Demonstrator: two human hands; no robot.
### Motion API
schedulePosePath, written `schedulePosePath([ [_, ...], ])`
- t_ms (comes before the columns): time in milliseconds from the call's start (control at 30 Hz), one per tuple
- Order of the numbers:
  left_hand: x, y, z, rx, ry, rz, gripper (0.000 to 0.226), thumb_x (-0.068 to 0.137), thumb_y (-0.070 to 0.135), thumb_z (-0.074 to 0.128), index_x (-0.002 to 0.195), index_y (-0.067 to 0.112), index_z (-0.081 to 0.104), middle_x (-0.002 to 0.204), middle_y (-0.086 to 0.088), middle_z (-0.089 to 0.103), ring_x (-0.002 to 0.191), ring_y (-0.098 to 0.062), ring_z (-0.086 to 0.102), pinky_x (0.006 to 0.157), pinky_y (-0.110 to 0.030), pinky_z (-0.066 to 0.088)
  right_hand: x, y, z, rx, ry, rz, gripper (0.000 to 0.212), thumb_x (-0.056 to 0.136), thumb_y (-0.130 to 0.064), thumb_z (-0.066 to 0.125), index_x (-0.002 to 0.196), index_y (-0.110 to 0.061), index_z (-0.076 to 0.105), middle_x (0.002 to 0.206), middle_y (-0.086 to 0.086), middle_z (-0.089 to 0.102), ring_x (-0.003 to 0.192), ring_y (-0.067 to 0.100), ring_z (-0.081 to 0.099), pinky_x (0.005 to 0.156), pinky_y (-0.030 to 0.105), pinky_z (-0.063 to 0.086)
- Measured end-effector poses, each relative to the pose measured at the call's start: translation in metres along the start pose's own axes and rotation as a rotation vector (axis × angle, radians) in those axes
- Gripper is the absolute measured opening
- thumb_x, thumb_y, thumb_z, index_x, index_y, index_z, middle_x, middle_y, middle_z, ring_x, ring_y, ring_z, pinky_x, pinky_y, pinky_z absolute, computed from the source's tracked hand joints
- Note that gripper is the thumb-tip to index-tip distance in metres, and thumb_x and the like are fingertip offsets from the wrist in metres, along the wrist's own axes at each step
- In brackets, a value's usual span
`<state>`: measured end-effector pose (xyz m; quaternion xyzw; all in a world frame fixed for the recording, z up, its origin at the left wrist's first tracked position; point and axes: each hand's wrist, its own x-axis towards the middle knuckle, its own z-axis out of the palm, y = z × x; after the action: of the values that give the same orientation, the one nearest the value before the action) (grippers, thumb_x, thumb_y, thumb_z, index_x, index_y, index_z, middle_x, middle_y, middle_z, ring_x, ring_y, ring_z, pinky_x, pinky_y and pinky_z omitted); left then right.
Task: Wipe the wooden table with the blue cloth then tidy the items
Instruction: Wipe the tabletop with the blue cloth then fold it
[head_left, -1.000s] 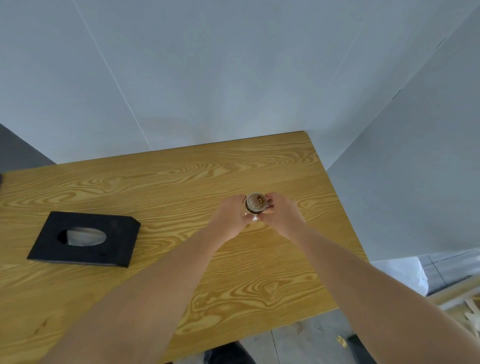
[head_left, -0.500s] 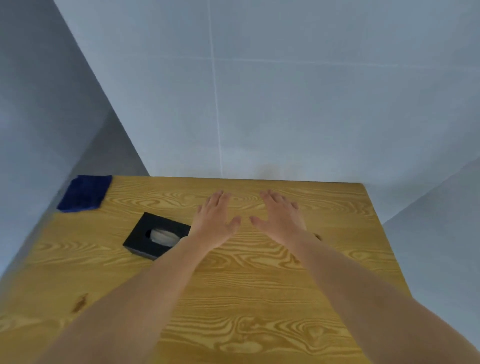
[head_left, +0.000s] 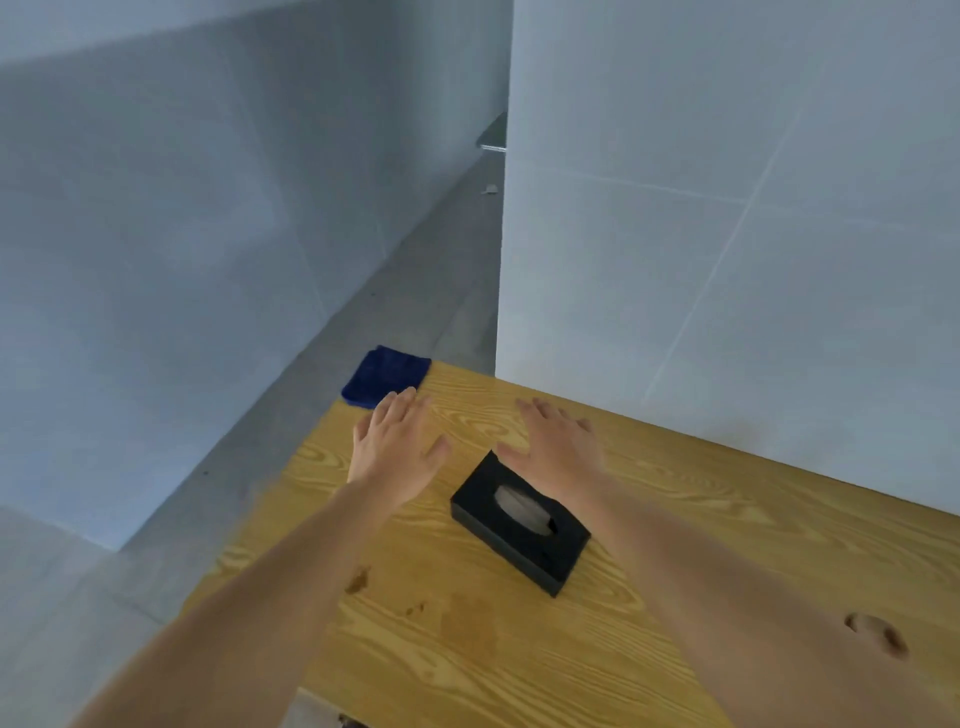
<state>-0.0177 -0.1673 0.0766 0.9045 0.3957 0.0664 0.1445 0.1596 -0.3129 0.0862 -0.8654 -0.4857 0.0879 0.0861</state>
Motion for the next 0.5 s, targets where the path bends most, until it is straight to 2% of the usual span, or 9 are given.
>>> schedulePosePath([
  [267, 0.065, -0.144, 0.018, -0.011, -0.101, -0.011, 0.073, 0.098, 0.065, 0.04, 0.162, 0.032, 0.026, 0.174, 0.001, 0.019, 0.16, -0.022, 0.013, 0.125, -0.051, 0.014, 0.084, -0.105, 0.074, -0.01, -0.102, 0.074, 0.084, 0.094, -0.076, 0.044, 0.161, -0.027, 0.027, 0.168, 0.004, 0.032, 0.151, 0.029, 0.037, 0.117, 0.056, 0.035],
  [500, 0.135, -0.205, 0.061, -0.012, -0.263, 0.079, 0.073, 0.1, 0.064, 0.04, 0.164, 0.032, 0.021, 0.175, 0.0, 0.013, 0.161, -0.023, 0.009, 0.126, -0.051, 0.014, 0.136, -0.136, 0.146, 0.037, -0.218, 0.266, 0.09, 0.093, -0.078, 0.044, 0.164, -0.027, 0.02, 0.173, 0.005, 0.021, 0.156, 0.029, 0.026, 0.12, 0.055, 0.028],
])
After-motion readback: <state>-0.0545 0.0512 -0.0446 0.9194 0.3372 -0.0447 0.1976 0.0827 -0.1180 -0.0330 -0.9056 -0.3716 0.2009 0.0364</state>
